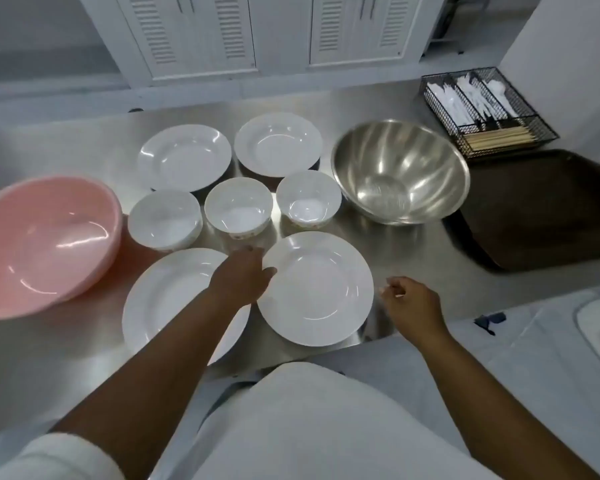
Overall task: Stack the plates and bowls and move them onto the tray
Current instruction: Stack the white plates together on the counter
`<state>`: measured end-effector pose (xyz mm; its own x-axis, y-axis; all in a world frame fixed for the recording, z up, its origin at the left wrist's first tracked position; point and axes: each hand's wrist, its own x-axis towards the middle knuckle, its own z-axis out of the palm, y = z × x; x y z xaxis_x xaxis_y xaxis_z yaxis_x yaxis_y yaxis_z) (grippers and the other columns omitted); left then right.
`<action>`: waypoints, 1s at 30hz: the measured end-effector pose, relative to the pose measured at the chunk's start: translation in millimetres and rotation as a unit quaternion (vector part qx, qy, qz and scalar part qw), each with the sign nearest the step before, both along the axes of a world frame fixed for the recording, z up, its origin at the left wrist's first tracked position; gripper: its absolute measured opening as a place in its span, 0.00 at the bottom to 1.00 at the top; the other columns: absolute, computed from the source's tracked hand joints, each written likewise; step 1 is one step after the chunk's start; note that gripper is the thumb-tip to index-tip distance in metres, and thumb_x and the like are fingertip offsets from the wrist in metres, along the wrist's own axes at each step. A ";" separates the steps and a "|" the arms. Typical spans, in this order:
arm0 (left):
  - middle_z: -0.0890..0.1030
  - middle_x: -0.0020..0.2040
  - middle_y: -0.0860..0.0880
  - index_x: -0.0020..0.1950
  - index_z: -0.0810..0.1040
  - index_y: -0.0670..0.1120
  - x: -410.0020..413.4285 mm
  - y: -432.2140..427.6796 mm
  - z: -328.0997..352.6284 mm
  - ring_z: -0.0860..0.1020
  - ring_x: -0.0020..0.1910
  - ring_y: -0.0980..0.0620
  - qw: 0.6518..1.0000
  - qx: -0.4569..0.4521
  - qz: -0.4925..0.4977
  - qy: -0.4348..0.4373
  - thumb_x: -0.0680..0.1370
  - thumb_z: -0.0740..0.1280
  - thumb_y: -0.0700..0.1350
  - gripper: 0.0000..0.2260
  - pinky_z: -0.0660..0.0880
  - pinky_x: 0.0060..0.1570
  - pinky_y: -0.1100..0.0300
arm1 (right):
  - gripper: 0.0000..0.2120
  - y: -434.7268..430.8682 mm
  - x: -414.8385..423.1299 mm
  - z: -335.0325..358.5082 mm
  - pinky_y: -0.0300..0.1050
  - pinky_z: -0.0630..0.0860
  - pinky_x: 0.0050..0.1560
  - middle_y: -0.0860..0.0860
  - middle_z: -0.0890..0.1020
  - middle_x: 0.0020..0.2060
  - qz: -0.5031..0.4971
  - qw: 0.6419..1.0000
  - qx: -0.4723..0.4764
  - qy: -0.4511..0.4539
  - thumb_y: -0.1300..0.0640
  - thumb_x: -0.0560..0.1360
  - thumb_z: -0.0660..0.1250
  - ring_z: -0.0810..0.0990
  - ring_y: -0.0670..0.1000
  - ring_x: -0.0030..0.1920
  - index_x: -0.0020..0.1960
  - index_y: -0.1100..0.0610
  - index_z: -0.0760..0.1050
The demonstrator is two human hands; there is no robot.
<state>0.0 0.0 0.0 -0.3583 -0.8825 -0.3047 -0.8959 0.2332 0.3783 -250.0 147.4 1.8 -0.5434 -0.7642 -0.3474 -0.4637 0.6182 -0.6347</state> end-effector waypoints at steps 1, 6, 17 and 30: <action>0.80 0.63 0.46 0.66 0.75 0.46 -1.3 -2.0 -4.1 0.79 0.61 0.44 1.000 0.004 0.003 -0.014 0.79 0.65 0.53 0.18 0.75 0.61 0.48 | 0.20 -0.4 1.4 -3.6 0.44 0.71 0.63 0.56 0.81 0.61 -0.010 1.000 0.011 -0.010 0.54 0.78 0.67 0.79 0.57 0.61 0.67 0.60 0.75; 0.79 0.62 0.44 0.65 0.74 0.44 -8.3 -4.7 -13.9 0.78 0.60 0.42 0.999 0.013 0.016 -0.039 0.79 0.65 0.50 0.17 0.75 0.61 0.46 | 0.20 0.9 13.8 -10.7 0.54 0.81 0.58 0.54 0.83 0.53 -0.033 0.997 0.030 -0.070 0.55 0.75 0.72 0.84 0.55 0.51 0.65 0.59 0.77; 0.79 0.59 0.43 0.62 0.78 0.44 9.2 -2.0 -14.9 0.78 0.58 0.43 0.994 -0.025 0.082 0.061 0.77 0.66 0.40 0.13 0.73 0.60 0.53 | 0.14 -0.1 19.5 -8.6 0.29 0.77 0.37 0.45 0.80 0.39 -0.031 0.998 -0.001 -0.048 0.64 0.74 0.71 0.80 0.43 0.37 0.60 0.58 0.79; 0.80 0.49 0.48 0.59 0.80 0.46 149.3 32.2 3.6 0.77 0.46 0.49 0.957 -0.044 0.273 0.087 0.74 0.70 0.39 0.14 0.76 0.51 0.56 | 0.18 -57.2 111.1 -5.4 0.34 0.81 0.39 0.51 0.82 0.44 0.112 0.988 -0.039 -0.102 0.65 0.75 0.71 0.84 0.51 0.45 0.63 0.54 0.78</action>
